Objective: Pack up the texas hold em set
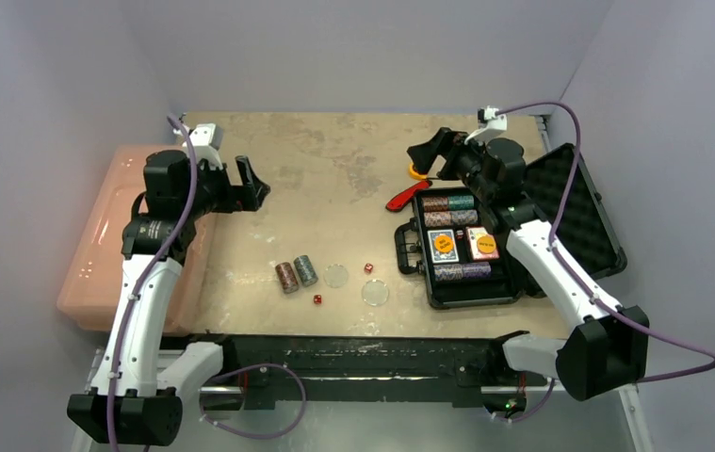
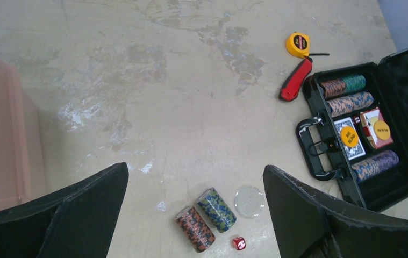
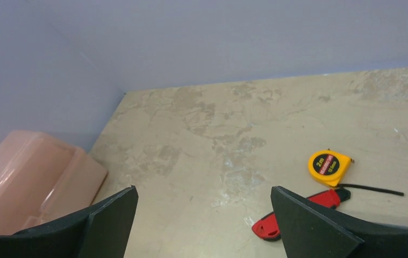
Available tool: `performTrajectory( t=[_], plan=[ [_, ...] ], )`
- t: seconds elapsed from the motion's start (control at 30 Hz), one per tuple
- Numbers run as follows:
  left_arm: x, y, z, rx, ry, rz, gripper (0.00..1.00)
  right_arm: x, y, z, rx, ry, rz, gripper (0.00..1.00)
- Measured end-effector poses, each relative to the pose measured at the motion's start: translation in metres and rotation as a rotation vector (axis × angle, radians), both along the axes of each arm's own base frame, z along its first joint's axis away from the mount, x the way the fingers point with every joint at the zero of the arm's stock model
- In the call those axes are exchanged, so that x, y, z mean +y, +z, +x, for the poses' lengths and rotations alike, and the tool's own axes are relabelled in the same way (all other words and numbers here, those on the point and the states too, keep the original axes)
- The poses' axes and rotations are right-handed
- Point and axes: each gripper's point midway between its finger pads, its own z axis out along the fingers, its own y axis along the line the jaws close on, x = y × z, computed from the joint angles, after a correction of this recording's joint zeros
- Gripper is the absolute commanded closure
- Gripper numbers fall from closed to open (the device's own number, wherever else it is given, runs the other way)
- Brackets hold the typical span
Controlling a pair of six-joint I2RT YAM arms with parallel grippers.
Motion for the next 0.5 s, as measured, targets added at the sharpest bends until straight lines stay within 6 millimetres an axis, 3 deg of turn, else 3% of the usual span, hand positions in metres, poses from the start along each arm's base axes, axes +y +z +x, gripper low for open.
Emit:
performTrajectory(
  t=[0.2,0.5],
  plan=[
    [-0.021,0.003,-0.012,-0.025,-0.083,0.047,0.05,-0.004,-0.013,0.004,0.094,-0.041,-0.040,0.01],
    [-0.035,-0.003,-0.024,-0.015,-0.141,0.108,0.09,0.004,-0.030,-0.010,0.186,-0.022,-0.082,0.01]
  ],
)
